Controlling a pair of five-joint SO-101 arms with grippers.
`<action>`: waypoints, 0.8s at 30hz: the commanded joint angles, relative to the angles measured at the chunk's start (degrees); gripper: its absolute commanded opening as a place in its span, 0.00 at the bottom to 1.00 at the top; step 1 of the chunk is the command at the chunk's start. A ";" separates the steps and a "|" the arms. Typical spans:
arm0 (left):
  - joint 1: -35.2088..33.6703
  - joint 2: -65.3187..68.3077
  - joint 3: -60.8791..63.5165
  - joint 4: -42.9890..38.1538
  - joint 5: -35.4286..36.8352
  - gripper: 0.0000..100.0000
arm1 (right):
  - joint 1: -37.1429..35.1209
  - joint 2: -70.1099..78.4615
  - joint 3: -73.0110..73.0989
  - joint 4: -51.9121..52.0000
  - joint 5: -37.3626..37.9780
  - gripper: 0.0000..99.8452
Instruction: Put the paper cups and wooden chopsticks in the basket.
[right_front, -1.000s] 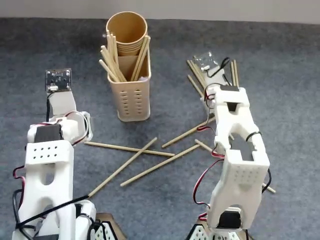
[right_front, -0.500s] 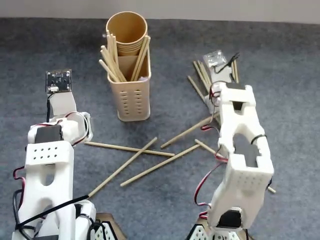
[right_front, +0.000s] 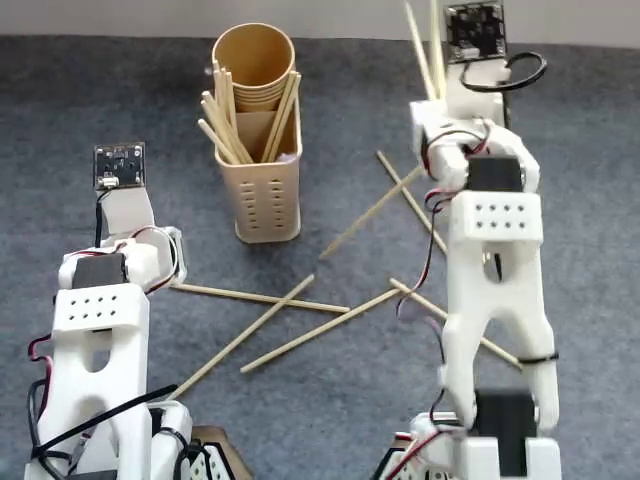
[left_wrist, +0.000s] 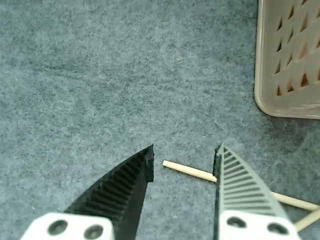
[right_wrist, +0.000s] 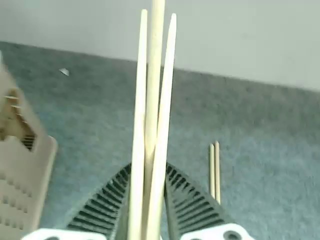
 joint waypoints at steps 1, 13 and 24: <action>-0.31 -0.84 -0.22 -0.62 0.53 0.22 | -2.86 -6.29 -1.36 -0.22 -0.79 0.00; -0.31 -0.84 -0.22 -0.88 0.44 0.22 | -11.12 -18.15 -3.56 -3.12 -6.33 0.00; -0.57 -0.84 0.84 -0.88 0.44 0.22 | -22.81 -19.47 9.71 -28.79 -9.58 0.00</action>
